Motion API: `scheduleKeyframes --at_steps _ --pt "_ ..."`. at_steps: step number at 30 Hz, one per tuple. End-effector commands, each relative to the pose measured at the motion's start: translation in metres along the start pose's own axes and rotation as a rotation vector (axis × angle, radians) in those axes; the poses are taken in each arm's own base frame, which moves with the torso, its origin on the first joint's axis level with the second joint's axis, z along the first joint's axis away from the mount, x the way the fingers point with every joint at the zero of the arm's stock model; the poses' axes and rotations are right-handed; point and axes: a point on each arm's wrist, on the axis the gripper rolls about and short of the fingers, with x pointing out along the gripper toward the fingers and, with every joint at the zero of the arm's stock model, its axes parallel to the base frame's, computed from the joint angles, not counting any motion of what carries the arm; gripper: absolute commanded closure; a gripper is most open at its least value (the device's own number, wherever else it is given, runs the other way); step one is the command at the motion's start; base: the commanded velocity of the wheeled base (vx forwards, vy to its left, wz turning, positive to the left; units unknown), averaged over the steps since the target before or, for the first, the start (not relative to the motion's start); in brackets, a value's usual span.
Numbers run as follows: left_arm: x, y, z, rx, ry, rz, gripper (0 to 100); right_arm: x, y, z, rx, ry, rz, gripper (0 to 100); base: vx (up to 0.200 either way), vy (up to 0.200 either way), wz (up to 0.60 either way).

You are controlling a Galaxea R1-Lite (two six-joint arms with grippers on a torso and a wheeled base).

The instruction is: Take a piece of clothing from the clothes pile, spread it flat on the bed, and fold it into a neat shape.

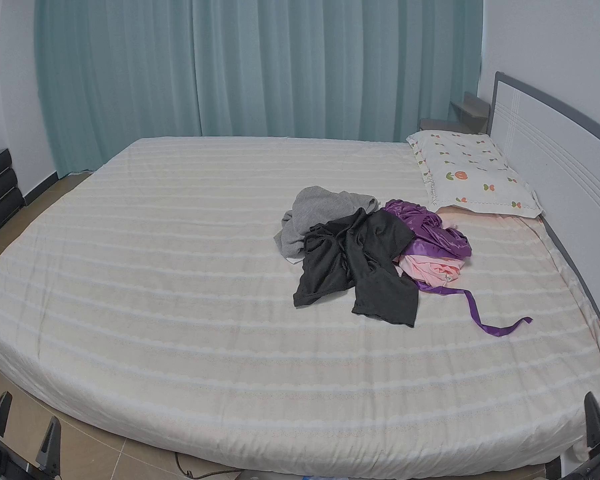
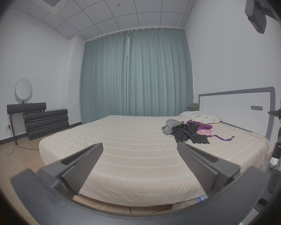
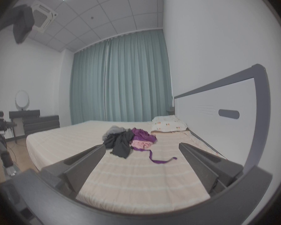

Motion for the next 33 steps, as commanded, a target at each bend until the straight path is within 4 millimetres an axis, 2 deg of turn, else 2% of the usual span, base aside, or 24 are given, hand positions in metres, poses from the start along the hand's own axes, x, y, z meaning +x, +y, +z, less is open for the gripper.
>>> scheduleKeyframes --at_steps 1,5,7,8,9,12,16,17,18,20,21,22,23,24,25,26,28,29,31,33 --pt "0.0 0.0 -0.005 0.0 0.0 0.0 0 0.01 0.002 0.054 0.041 0.004 0.042 0 0.0 0.0 0.0" --pt "0.0 0.0 -0.005 0.0 0.0 0.0 0 0.029 0.003 0.054 0.046 0.13 0.089 0 0.0 0.0 0.0" --pt "0.0 0.0 -0.005 0.0 0.0 0.0 0 0.054 0.003 0.056 0.117 0.259 0.084 0 0.0 0.0 0.0" --pt "0.0 0.0 -0.005 0.0 0.0 0.0 0 0.054 0.003 0.056 0.117 0.259 0.084 0 0.0 0.0 0.0" --pt "0.0 0.0 -0.005 0.0 0.0 0.0 0 0.072 0.004 0.056 0.123 0.331 0.088 0 0.0 0.0 0.0" --pt "0.0 0.0 -0.005 0.0 0.0 0.0 0 0.097 0.008 0.056 0.13 0.403 0.133 0 0.0 0.0 0.0" --pt "0.0 0.0 -0.005 0.0 0.0 0.0 0 0.15 0.014 0.046 0.164 0.528 0.138 0 0.0 0.0 0.0" --pt "0.0 0.0 -0.005 0.0 0.0 0.0 0 0.153 0.014 0.044 0.163 0.536 0.138 0 0.0 0.0 0.0" --pt "0.0 0.0 -0.005 0.0 0.0 0.0 0 0.178 0.016 0.038 0.166 0.571 0.133 0 0.0 0.0 0.0" --pt "0.0 0.0 -0.005 0.0 0.0 0.0 0 0.206 0.019 0.027 0.167 0.605 0.129 0 0.0 0.0 0.0" --pt "0.0 0.0 -0.005 0.0 0.0 0.0 0 0.212 0.02 0.025 0.166 0.609 0.13 0 0.0 0.0 0.0" --pt "0.0 0.0 -0.005 0.0 0.0 0.0 0 0.227 0.022 0.017 0.165 0.626 0.129 0 0.0 0.0 0.0" --pt "0.0 0.0 -0.005 0.0 0.0 0.0 0 0.227 0.022 0.017 0.165 0.626 0.129 0 0.0 0.0 0.0" --pt "0.0 0.0 -0.005 0.0 0.0 0.0 0 0.257 0.029 0.002 0.16 0.648 0.139 0 0.0 0.0 0.0" --pt "0.0 0.0 -0.005 0.0 0.0 0.0 0 0.257 0.029 0.002 0.16 0.648 0.139 0 0.0 0.0 0.0" --pt "0.0 0.0 -0.005 0.0 0.0 0.0 0 0.284 0.034 -0.016 0.151 0.663 0.138 0 0.0 0.0 0.0" --pt "0.0 0.0 -0.005 0.0 0.0 0.0 0 0.305 0.037 -0.032 0.154 0.666 0.117 0 0.0 0.0 0.0" --pt "0.0 0.0 -0.005 0.0 0.0 0.0 0 0.309 0.038 -0.034 0.156 0.665 0.115 0 0.0 0.0 0.0" --pt "0.0 0.0 -0.005 0.0 0.0 0.0 0 0.34 0.046 -0.06 0.183 0.668 0.08 0 0.0 0.0 0.0" --pt "0.0 0.0 -0.005 0.0 0.0 0.0 0 0.357 0.05 -0.075 0.208 0.668 0.062 0 0.0 0.0 0.0"
